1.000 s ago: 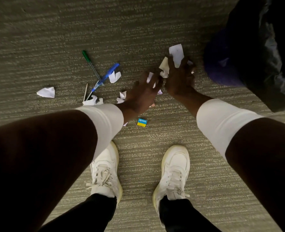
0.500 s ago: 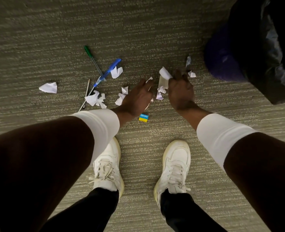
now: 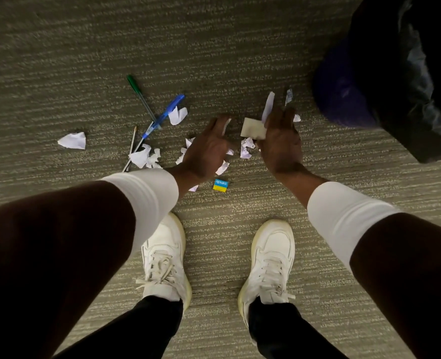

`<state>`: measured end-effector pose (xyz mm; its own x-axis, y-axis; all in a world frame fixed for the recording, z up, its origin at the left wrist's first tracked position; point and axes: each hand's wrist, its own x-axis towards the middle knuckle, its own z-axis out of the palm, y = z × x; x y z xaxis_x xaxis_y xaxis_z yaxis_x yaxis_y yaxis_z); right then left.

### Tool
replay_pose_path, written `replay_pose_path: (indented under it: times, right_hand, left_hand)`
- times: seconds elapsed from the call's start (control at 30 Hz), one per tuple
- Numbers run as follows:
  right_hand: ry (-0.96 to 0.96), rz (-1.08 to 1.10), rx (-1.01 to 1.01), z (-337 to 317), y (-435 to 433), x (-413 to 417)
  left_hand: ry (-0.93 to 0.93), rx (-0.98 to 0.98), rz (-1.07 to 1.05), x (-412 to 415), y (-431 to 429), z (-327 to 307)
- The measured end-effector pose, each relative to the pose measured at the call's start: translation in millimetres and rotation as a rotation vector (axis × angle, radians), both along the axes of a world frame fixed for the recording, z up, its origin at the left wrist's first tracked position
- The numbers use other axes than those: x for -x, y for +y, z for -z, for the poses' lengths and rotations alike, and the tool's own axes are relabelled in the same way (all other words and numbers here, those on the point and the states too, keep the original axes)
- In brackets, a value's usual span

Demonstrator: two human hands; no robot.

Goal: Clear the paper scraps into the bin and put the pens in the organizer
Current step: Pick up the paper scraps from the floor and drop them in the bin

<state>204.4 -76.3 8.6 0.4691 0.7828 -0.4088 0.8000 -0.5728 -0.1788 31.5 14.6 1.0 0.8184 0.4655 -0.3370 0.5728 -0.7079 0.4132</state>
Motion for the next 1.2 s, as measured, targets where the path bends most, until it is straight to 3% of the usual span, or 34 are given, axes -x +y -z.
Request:
replay_pose_path:
  times: [0.17,0.43,1.03,1.2]
  right_hand:
    - [0.087,-0.056,-0.002,1,5,-7]
    - [-0.113,-0.299,0.161,-4,10,5]
    - [0.105,-0.126,-0.027,0,21,-17]
    - [0.147,0.065,-0.108,11,17,-12]
  left_hand:
    - [-0.007,-0.079,-0.013,-1,5,-4]
    - [0.038,-0.184,0.056,-10,13,-3]
    - [0.022,-0.080,-0.208,-8,10,-6]
    - [-0.033,-0.092,-0.220,0,5,-12]
